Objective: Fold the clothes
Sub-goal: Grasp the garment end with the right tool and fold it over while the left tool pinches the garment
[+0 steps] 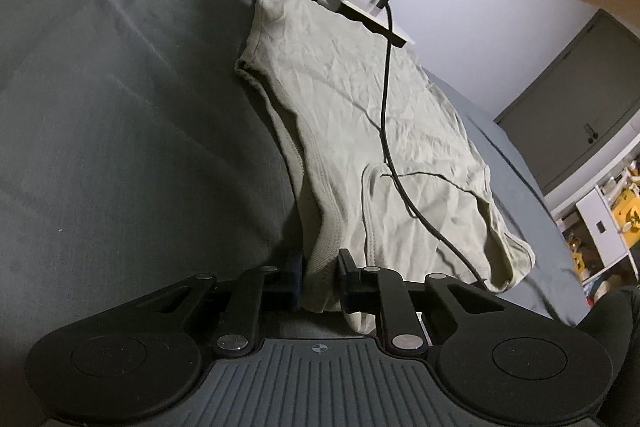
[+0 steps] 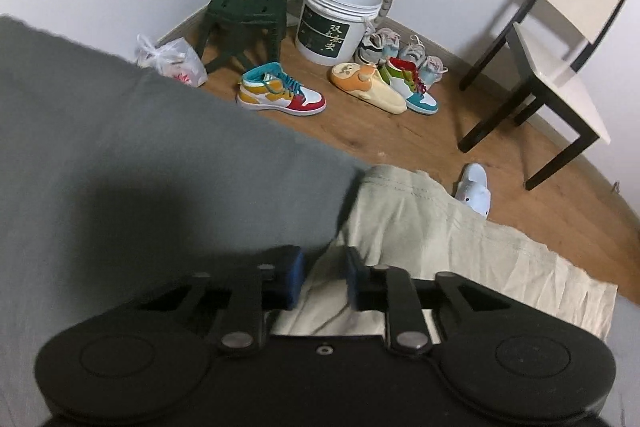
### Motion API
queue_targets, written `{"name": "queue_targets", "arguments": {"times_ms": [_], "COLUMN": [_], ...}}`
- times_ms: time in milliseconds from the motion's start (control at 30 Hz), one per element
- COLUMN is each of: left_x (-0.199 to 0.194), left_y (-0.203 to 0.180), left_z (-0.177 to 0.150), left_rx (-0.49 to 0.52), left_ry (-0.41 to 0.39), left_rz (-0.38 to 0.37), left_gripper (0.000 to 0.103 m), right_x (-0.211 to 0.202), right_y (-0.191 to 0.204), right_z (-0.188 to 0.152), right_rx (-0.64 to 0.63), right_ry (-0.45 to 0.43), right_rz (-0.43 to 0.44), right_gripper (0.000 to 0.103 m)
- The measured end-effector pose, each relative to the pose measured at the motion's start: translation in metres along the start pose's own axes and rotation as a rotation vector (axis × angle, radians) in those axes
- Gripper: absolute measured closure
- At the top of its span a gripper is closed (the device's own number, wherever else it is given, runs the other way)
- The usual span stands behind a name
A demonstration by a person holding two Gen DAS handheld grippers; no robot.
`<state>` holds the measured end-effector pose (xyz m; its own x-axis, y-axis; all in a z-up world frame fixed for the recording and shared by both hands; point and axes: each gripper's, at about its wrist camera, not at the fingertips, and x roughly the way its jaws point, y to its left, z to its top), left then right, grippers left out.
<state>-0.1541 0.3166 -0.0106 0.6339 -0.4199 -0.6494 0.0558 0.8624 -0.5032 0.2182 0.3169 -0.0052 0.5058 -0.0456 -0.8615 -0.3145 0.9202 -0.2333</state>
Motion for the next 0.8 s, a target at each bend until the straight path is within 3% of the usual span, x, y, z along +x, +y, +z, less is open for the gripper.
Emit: {"name": "queue_targets", "arguments": {"times_ms": [167,400,433,467,567,667,800], "left_x": [0.0,0.0,0.0,0.0,-0.001,-0.001,-0.001], "left_y": [0.0,0.001,0.002,0.002,0.002,0.001,0.001], "left_z": [-0.001,-0.002,-0.002,-0.002,-0.002,-0.002,-0.002], "left_rx": [-0.001,-0.004,-0.006,-0.007,-0.005,-0.004,-0.002], "left_ry": [-0.001,-0.001,-0.002,-0.002,-0.003,-0.006,-0.006], "left_rz": [0.001,0.001,0.0,0.0,0.002,0.003,0.003], "left_gripper": [0.085,0.085,0.085,0.085,0.085,0.085,0.085], "right_x": [-0.001,-0.007,-0.007,-0.005,0.006,0.005,-0.008], "right_y": [-0.035,-0.132,-0.142,-0.149,-0.162,-0.166,-0.153], "right_z": [-0.01,-0.091,-0.104,-0.116,-0.14,-0.142,-0.121], "right_rx": [0.162,0.725,0.778,0.83,0.925,0.879,0.775], "right_ry": [-0.052,-0.378,-0.412,-0.418,-0.329,-0.349,-0.375], "right_rz": [0.117,0.573,0.599,0.601,0.543,0.539,0.556], "right_gripper": [0.096,0.096,0.096,0.096,0.096,0.096,0.096]}}
